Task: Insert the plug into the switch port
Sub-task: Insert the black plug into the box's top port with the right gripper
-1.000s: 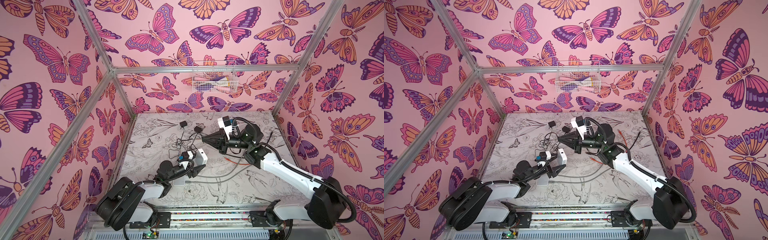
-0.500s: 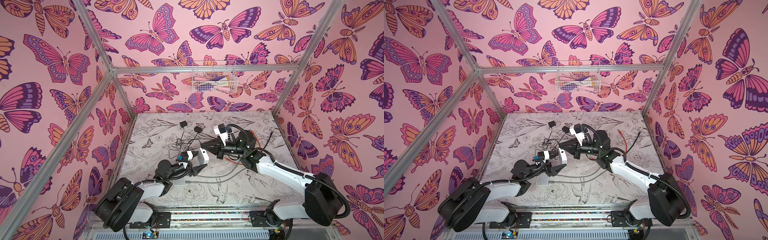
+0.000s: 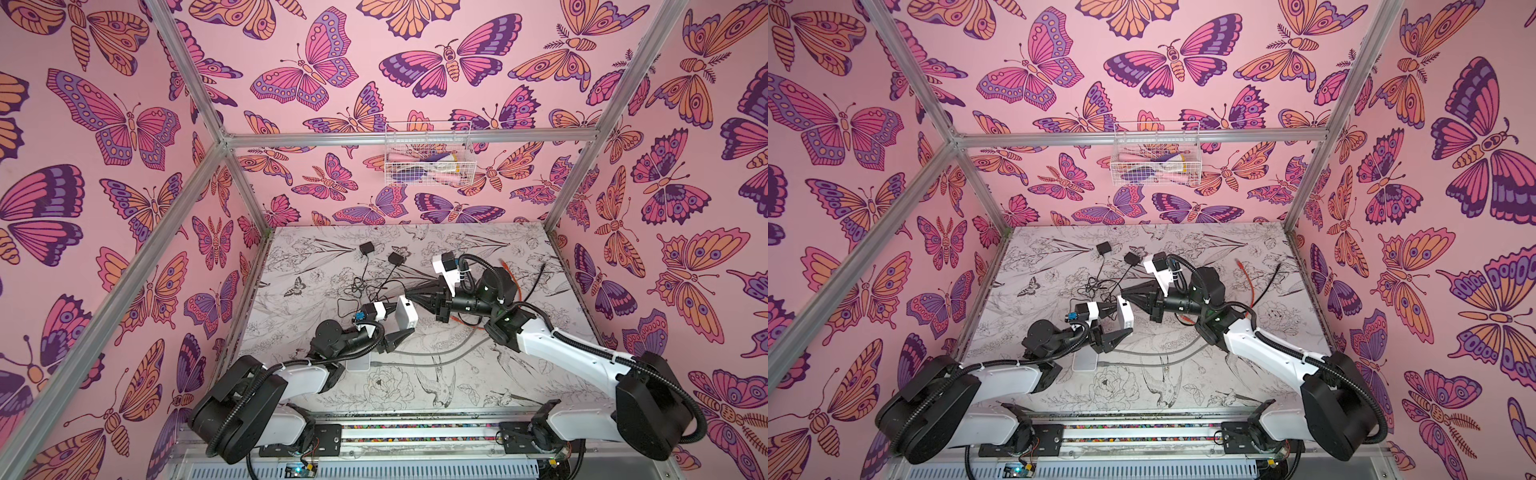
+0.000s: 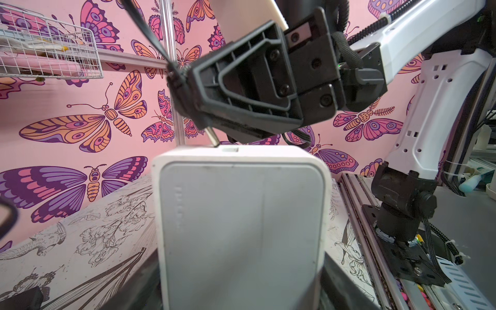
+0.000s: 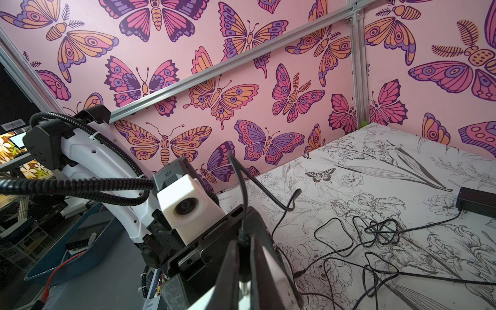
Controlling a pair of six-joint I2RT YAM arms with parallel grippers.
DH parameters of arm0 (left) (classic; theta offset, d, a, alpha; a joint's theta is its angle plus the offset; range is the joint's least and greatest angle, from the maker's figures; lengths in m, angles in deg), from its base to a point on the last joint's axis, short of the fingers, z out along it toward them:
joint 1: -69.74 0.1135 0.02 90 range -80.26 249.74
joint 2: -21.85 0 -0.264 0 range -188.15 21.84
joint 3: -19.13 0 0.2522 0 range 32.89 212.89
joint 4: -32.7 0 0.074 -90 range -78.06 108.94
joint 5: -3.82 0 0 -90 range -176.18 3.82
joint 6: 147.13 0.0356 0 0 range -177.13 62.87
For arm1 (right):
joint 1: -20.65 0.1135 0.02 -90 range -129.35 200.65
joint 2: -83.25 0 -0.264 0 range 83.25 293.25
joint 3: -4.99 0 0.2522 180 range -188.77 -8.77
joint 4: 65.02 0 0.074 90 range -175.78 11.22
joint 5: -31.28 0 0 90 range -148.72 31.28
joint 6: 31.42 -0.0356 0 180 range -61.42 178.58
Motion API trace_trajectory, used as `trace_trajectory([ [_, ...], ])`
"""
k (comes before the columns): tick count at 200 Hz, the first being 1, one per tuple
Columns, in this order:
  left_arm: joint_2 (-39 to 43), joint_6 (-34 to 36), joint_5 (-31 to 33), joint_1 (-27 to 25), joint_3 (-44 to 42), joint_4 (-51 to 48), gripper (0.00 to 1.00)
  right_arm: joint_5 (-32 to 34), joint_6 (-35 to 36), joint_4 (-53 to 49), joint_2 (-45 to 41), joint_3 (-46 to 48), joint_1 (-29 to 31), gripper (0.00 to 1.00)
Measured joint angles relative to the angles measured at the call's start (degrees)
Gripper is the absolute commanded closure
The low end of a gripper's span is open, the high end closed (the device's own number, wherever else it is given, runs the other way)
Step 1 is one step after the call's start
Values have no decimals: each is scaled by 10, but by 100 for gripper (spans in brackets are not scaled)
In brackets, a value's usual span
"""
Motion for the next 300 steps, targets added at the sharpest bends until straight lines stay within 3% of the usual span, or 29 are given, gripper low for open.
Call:
trace_trajectory([
  [130, -9, -34, 34, -19, 2, -19, 100, 73, 19, 41, -13, 51, 19, 100],
  [198, 50, -31, 70, -24, -15, -46, 100, 116, 32, 71, -30, 69, 40, 100],
  [300, 57, -31, 87, -25, -16, -62, 100, 174, 103, 0, -45, 52, 62, 100],
])
